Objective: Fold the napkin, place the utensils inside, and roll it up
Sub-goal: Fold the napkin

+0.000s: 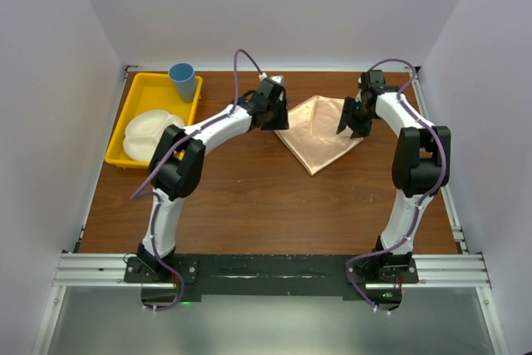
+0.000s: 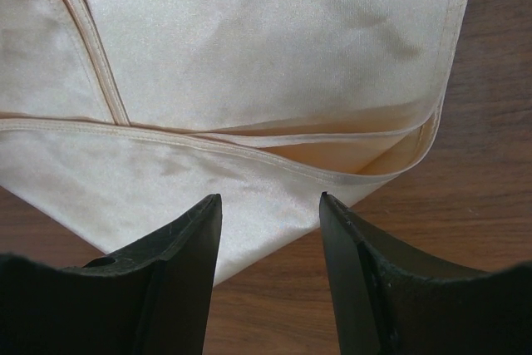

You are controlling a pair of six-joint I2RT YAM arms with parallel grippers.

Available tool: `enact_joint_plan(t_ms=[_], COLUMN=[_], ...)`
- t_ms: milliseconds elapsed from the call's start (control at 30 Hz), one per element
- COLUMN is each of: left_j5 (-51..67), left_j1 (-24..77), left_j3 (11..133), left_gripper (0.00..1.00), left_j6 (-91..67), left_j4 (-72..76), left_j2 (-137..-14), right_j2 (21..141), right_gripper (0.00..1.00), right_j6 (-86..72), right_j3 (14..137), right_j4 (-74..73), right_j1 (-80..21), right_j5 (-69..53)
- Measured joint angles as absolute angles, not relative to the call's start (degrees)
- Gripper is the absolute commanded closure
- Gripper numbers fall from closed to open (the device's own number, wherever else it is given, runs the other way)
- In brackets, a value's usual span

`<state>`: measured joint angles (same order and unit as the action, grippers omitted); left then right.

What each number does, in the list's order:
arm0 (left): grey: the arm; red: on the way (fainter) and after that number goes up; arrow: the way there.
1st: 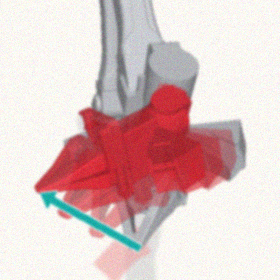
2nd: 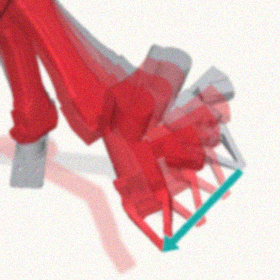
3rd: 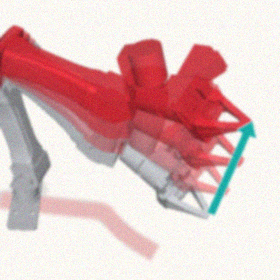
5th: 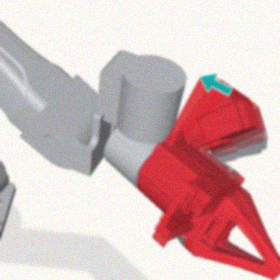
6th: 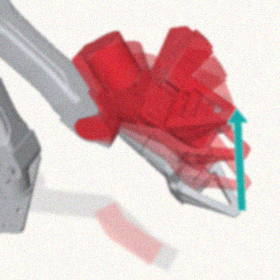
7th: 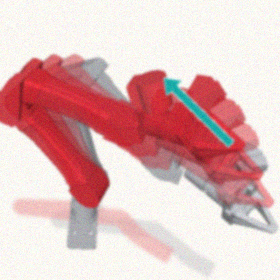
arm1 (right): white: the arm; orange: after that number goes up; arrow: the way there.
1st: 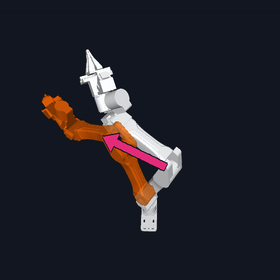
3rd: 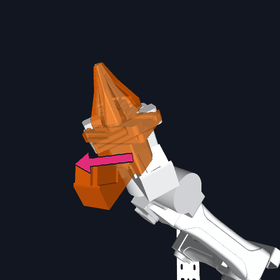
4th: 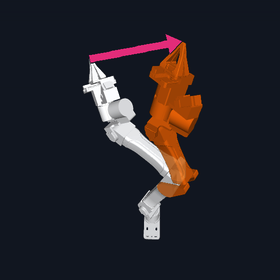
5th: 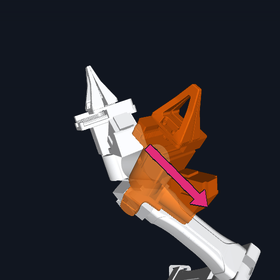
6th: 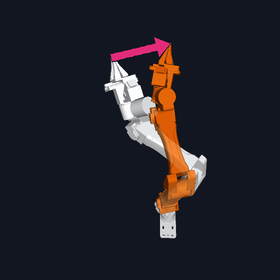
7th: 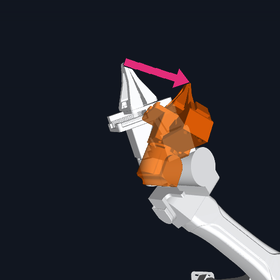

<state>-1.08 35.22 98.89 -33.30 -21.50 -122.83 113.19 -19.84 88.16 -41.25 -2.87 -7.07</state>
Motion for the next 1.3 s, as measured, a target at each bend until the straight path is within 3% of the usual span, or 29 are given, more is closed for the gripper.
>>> enact_joint_plan(t_ms=[267,667,767,867,967,1200,1233,1300], left_j5=[-7.2,-12.4,-12.5,-12.5,-12.5,-12.4,-12.4,-12.3], left_j1=[36.2,37.3,37.7,37.9,38.0,38.0,38.0,38.0], left_j3=[108.2,110.7,110.7,110.8,111.0,112.1,112.2,112.2], left_gripper=[0.61,0.61,0.69,0.82,0.88,0.78,0.8,0.97], left_j6=[-37.8,-39.9,-39.9,-39.9,-39.9,-39.2,-39.2,-39.1], left_j4=[-29.4,-35.1,-35.0,-35.1,-34.9,-34.8,-34.8,-34.7], left_j2=[-129.7,-131.9,-131.9,-131.9,-132.0,-132.2,-132.2,-132.2], right_j2=[113.2,113.2,113.2,113.2,113.2,113.2,113.2,113.2], right_gripper=[0.45,0.46,0.46,0.46,0.46,0.47,0.47,0.47], right_j6=[-19.8,-19.9,-19.9,-19.9,-19.9,-19.9,-19.9,-19.9], right_j3=[88.2,88.2,88.2,88.2,88.2,88.2,88.2,88.2], right_j4=[-41.3,-41.3,-41.3,-41.3,-41.3,-41.3,-41.3,-41.3], right_j1=[-3.0,-3.0,-3.0,-3.0,-3.0,-3.0,-3.0,-3.0], right_j5=[-7.1,-7.3,-7.3,-7.3,-7.3,-7.5,-7.5,-7.5])
